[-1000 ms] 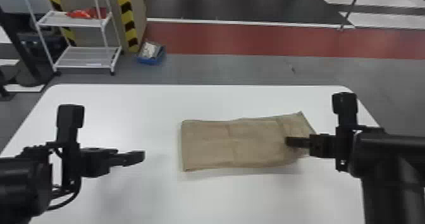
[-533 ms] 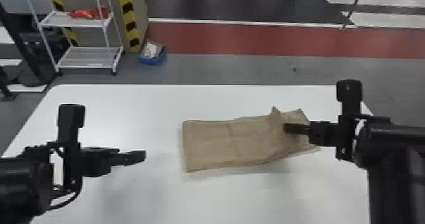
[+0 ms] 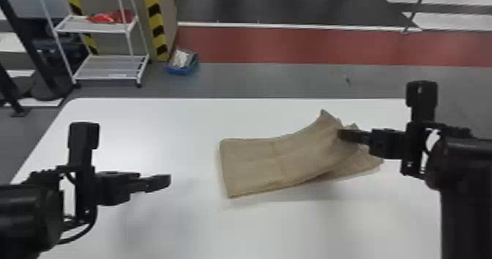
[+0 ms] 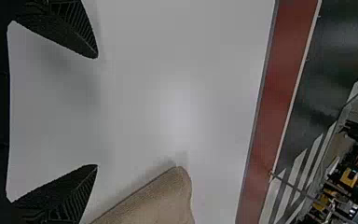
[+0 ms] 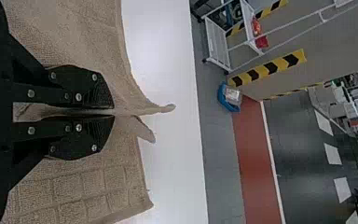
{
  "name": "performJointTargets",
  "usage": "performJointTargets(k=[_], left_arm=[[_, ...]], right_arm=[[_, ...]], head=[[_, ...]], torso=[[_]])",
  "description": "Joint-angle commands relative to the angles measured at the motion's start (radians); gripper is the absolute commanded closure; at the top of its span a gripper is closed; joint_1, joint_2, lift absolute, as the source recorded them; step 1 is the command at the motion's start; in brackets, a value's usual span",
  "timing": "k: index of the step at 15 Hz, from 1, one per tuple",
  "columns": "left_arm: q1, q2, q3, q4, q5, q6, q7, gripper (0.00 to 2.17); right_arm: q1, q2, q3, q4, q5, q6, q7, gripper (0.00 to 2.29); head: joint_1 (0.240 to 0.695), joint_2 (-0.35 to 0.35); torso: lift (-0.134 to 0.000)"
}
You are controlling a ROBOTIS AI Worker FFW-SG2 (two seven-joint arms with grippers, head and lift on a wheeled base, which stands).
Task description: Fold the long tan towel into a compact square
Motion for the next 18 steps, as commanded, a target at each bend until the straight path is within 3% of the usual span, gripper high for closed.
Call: performJointTargets(k=[1,3,5,7,8,9,11,13,16,17,18], left_arm=[[0.001,0.002,0.000,-0.005,0.000,0.000,0.000,0.04],[0.001,0.002,0.000,-0.005,0.000,0.003,-0.002,0.04],[0.001,0.003,0.002,-0.005,0.000,0.003,-0.002,0.04],[0.001,0.003,0.002,-0.005,0.003,0.000,-0.002,0.04],[-0.002,0.003,0.003,-0.003,0.005,-0.003,-0.002,0.04],[-0.002,0.003,0.005,-0.005,0.005,-0.003,-0.002,0.04],[-0.002,0.003,0.006,-0.003,0.006,-0.003,-0.002,0.04],[-0.006,0.003,0.006,-0.003,0.006,-0.003,-0.002,0.04],[-0.009,0.003,0.006,-0.005,0.012,-0.003,-0.002,0.04],[-0.011,0.003,0.008,-0.005,0.014,-0.003,-0.002,0.04],[-0.011,0.003,0.010,-0.006,0.014,-0.003,-0.002,0.04]], right_arm=[[-0.003,0.002,-0.029,-0.004,-0.049,-0.010,0.000,1.03],[-0.008,0.002,-0.011,-0.004,0.001,-0.022,0.010,1.03],[-0.008,0.002,-0.043,-0.015,-0.058,-0.016,0.009,1.03],[-0.012,0.002,-0.032,-0.014,-0.023,-0.031,0.021,1.03],[-0.012,0.002,-0.064,-0.047,-0.098,-0.013,0.021,1.03],[-0.019,0.002,-0.083,-0.064,-0.110,0.024,0.018,1.03],[-0.023,0.002,-0.094,-0.030,-0.060,-0.013,0.020,1.03],[-0.040,0.002,-0.126,-0.032,-0.110,0.030,0.018,1.03],[-0.035,0.002,-0.103,-0.001,-0.048,-0.025,0.021,1.03],[-0.045,0.002,-0.129,-0.015,-0.103,0.018,0.020,1.03],[-0.051,0.002,-0.133,-0.021,-0.110,0.052,0.018,1.03]], head=[[0.695,-0.051],[0.695,-0.053],[0.695,-0.055],[0.695,-0.054],[0.695,-0.056],[0.695,-0.056],[0.695,-0.057],[0.695,-0.069],[0.695,-0.080],[0.695,-0.081],[0.695,-0.082]], torso=[[-0.125],[-0.125],[-0.125],[-0.125],[-0.125],[-0.125],[-0.125],[-0.125],[-0.125],[-0.125],[-0.125]])
